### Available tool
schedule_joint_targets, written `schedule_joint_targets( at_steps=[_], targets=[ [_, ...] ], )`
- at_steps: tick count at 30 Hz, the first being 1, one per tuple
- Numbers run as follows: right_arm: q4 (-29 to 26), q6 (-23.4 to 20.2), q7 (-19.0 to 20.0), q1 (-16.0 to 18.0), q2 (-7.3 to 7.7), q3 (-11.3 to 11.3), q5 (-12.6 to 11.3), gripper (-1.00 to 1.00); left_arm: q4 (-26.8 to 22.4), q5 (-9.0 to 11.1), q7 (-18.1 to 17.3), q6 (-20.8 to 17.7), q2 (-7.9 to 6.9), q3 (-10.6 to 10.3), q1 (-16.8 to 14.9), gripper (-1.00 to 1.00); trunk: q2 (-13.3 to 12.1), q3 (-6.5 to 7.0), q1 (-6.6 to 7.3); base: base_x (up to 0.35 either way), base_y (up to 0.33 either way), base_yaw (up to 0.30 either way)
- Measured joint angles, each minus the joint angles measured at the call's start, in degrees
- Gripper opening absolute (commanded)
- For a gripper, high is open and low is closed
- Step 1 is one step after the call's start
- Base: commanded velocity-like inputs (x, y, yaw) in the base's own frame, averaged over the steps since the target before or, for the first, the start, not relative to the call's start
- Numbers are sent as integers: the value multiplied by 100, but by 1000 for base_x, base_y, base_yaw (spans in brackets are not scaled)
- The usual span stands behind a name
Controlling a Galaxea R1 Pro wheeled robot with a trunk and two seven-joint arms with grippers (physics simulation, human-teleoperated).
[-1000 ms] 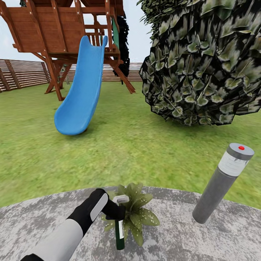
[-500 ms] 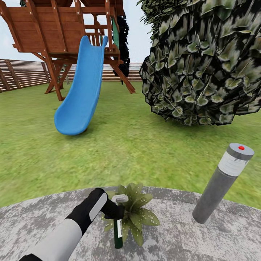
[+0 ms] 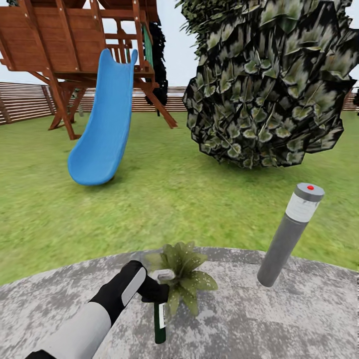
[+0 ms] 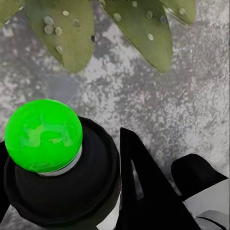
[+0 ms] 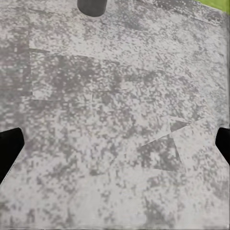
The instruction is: Pick up the pesticide atomizer in the garden and spray insectifuge to fully cover both potted plants in the garden.
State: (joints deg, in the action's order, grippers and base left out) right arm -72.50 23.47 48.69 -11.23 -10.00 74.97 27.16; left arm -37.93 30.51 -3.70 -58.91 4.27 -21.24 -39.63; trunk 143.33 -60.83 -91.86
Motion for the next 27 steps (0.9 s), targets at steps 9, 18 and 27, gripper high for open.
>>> schedule_joint_targets(
  at_steps=[9,18,27],
  targets=[
    [219,-31,-16,31,0,-105,1,100,1590,-70,-655,3656,-71,-729,445,-100,0,-2,0,-3,335,-242],
    [369,-9,-9,34,0,-112,-18,100,1764,-311,-873,3674,-182,-927,448,-100,0,-2,0,84,334,-88],
    [368,-9,-9,34,0,-114,-18,100,1867,-917,-887,3703,-173,-1051,448,-100,0,-2,0,244,250,-293]
  ],
)
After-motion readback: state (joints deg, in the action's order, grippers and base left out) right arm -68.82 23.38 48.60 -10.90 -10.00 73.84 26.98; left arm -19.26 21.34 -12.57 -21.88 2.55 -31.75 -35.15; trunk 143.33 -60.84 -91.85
